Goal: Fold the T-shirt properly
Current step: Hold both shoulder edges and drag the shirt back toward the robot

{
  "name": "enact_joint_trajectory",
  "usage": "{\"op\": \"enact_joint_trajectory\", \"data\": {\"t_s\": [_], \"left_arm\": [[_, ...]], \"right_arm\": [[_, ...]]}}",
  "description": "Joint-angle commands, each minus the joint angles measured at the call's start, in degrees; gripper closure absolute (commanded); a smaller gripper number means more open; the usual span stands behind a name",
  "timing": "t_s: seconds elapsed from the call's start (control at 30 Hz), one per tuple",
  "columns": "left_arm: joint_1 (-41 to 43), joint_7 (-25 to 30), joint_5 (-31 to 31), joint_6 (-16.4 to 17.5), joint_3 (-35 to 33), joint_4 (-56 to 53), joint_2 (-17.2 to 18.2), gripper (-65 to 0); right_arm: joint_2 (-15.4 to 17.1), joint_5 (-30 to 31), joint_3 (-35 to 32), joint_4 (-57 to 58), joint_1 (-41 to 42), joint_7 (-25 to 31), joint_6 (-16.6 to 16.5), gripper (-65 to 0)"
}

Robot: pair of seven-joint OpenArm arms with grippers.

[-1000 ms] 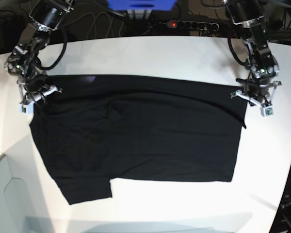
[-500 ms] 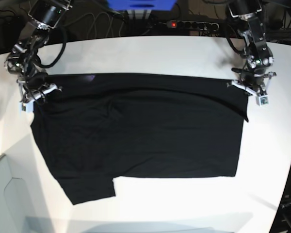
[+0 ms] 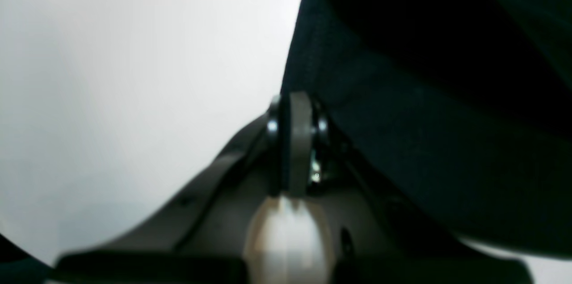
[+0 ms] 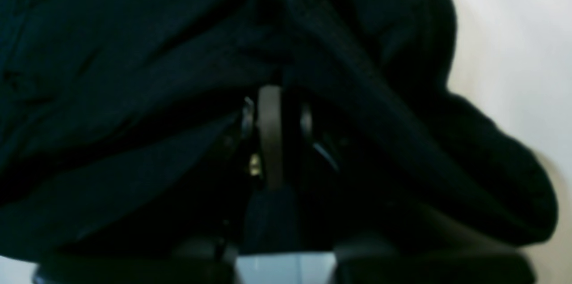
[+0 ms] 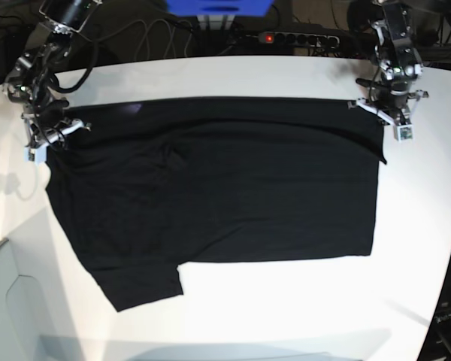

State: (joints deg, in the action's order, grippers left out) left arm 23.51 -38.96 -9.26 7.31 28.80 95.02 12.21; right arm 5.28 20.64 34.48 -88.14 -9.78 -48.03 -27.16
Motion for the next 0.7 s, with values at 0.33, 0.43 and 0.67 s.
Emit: {"op": "enact_joint_trajectory", "data": {"t_s": [0.33,0.43,0.67], "left_arm": [[2.7,-0.7,0.2,-0.1,0.3,0.8,0.6,-2.6],[4.0,-0.7,0.2,-0.1,0.3,0.8,0.5,-2.6],[7.2,-0.1,-3.8,-0.1,0.3,0.8,0.4,-2.5]], "right_arm": [[0.1,-3.5,0.3,-1.0,-5.0,-4.3,-0.1,-4.0],[0.2,-3.5,0.3,-3.0,-6.3,-4.3,-0.1,-4.0],[0.2,-3.5,0.3,-4.7,-7.9,-4.4,-0.1,-4.0]]}}
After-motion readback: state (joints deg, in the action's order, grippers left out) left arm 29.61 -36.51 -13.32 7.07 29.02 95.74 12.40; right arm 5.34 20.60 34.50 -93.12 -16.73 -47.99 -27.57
